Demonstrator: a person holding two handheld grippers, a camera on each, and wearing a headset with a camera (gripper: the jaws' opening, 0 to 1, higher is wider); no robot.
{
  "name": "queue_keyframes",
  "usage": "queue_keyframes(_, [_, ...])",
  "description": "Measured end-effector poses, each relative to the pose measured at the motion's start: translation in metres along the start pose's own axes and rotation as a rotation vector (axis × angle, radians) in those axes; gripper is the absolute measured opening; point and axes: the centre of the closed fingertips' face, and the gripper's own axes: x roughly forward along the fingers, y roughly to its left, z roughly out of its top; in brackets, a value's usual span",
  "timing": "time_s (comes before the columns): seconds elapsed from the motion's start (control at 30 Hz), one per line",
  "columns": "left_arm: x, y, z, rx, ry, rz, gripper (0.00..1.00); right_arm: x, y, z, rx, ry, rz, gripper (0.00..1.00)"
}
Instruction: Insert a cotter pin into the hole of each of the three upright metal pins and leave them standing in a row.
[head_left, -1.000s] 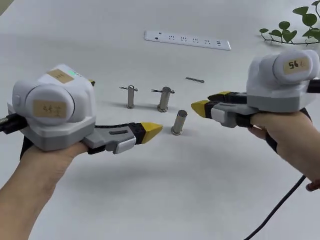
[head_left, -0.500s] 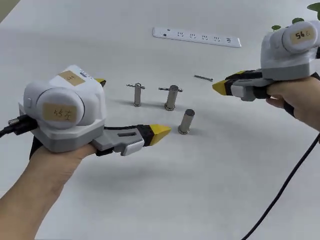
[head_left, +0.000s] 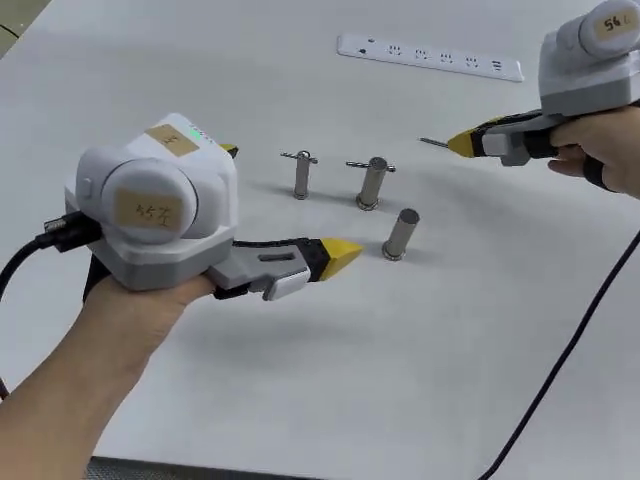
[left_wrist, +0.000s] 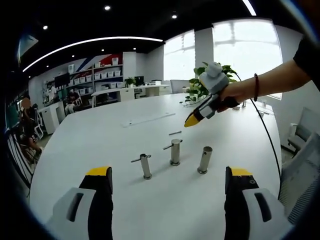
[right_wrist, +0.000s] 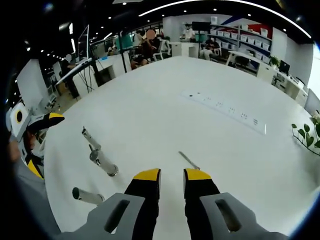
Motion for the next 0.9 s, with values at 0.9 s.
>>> queue_keyframes(0.9, [0.001,-0.003,-0.001,-0.015,-0.008,-0.026,0.88,0.046,-0.045,-0.013,-0.117,0.198,0.011,0.07])
